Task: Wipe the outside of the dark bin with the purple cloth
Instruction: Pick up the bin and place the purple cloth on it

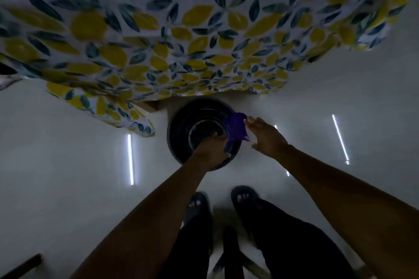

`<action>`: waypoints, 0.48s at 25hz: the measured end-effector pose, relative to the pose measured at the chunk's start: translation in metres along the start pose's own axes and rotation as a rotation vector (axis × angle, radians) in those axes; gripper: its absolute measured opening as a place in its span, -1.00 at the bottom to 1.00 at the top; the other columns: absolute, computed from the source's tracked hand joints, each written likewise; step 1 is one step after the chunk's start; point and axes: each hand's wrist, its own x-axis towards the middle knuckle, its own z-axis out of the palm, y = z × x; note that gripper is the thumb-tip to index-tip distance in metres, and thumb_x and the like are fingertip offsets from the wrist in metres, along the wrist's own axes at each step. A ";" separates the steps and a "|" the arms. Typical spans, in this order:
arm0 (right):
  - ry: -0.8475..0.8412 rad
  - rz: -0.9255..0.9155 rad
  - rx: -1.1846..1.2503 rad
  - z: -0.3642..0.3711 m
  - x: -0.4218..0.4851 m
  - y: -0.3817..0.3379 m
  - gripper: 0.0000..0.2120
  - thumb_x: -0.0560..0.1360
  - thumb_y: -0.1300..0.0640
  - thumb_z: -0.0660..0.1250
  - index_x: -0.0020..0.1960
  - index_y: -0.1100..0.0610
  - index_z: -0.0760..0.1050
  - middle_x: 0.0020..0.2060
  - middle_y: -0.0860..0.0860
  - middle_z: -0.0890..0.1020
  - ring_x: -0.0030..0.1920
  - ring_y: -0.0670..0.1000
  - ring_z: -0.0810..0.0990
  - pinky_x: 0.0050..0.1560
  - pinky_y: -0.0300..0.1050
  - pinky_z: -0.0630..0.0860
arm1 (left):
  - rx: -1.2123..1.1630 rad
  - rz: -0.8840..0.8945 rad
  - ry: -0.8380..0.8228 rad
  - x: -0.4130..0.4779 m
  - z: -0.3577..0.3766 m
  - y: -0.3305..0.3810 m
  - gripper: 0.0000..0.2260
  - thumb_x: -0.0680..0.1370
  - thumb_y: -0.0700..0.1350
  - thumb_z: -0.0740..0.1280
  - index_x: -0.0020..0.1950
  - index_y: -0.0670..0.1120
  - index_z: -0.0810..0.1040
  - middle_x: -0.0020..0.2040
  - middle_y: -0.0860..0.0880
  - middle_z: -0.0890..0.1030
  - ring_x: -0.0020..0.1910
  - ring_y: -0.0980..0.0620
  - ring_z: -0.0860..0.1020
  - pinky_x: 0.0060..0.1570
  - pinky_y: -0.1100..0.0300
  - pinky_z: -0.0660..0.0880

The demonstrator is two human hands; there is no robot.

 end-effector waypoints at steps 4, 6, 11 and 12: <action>0.052 -0.102 -0.123 0.074 0.040 0.038 -0.02 0.35 0.09 0.53 0.58 0.06 0.00 0.58 0.13 0.00 0.54 0.24 0.11 0.44 0.15 0.26 | -0.070 -0.022 0.051 0.056 0.065 -0.012 -0.44 0.57 0.12 0.25 0.47 -0.16 0.28 0.43 -0.19 0.39 0.39 -0.15 0.35 0.38 0.01 0.32; 0.147 -0.142 -0.138 0.102 0.055 0.048 -0.02 0.33 0.10 0.53 0.58 0.06 0.03 0.57 0.18 0.03 0.53 0.26 0.12 0.40 0.17 0.30 | -0.088 -0.033 0.059 0.077 0.095 -0.010 -0.41 0.56 0.15 0.25 0.48 -0.16 0.28 0.39 -0.19 0.43 0.34 -0.18 0.41 0.33 -0.02 0.38; 0.394 -0.171 0.029 0.127 0.079 0.052 -0.26 0.27 0.37 0.52 0.40 0.21 0.35 0.38 0.34 0.34 0.30 0.37 0.45 0.16 0.23 0.55 | 0.219 -0.055 0.069 0.092 0.127 -0.009 -0.74 0.44 -0.07 0.44 0.03 -0.21 0.61 -0.08 -0.20 0.68 -0.14 -0.09 0.66 -0.14 0.16 0.56; 0.428 -0.180 0.052 0.121 0.082 0.049 -0.31 0.27 0.40 0.50 0.37 0.24 0.39 0.35 0.35 0.37 0.24 0.37 0.49 0.15 0.22 0.55 | 0.262 -0.051 0.044 0.084 0.121 -0.012 -0.74 0.25 -0.06 0.57 -0.16 -0.15 0.65 -0.31 -0.13 0.68 -0.39 -0.01 0.65 -0.38 0.26 0.53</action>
